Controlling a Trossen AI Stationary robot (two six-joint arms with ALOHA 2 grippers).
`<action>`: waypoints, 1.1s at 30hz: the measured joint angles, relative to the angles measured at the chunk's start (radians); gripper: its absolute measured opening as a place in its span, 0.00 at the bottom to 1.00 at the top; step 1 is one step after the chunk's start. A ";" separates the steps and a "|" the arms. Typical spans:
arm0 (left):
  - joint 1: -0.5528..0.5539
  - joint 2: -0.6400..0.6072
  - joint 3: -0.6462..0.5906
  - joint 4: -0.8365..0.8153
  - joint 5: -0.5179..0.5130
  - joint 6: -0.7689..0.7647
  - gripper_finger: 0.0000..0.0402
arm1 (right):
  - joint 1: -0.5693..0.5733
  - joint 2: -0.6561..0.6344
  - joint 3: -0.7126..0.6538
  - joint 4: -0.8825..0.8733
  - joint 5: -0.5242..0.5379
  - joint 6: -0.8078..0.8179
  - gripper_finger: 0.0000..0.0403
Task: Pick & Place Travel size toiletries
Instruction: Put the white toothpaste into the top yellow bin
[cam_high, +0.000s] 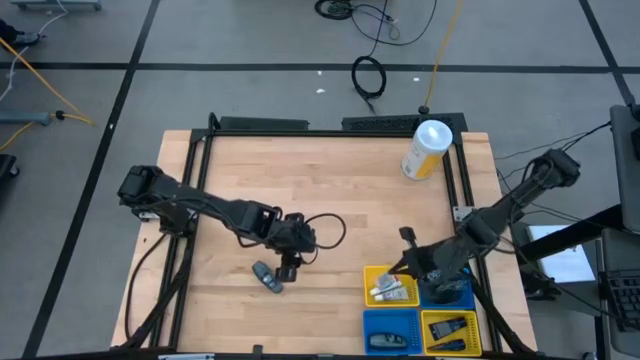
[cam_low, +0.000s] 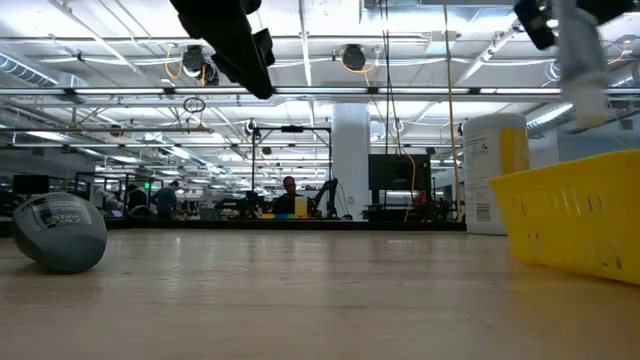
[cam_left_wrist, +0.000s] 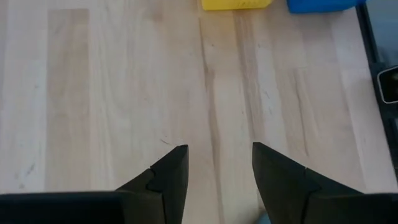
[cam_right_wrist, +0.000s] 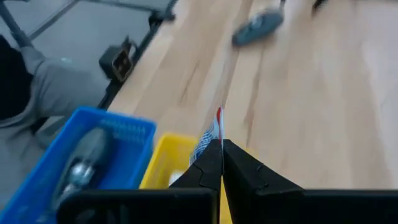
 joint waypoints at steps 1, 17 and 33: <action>-0.004 0.000 0.000 0.000 0.000 -0.005 0.44 | 0.012 0.000 0.000 -0.027 0.000 0.040 0.00; -0.065 0.000 0.000 -0.021 0.000 -0.042 0.44 | 0.093 0.001 0.000 -0.256 -0.056 0.487 0.00; -0.084 0.000 0.000 -0.073 -0.023 -0.047 0.44 | 0.093 0.033 0.000 -0.260 -0.053 0.487 0.05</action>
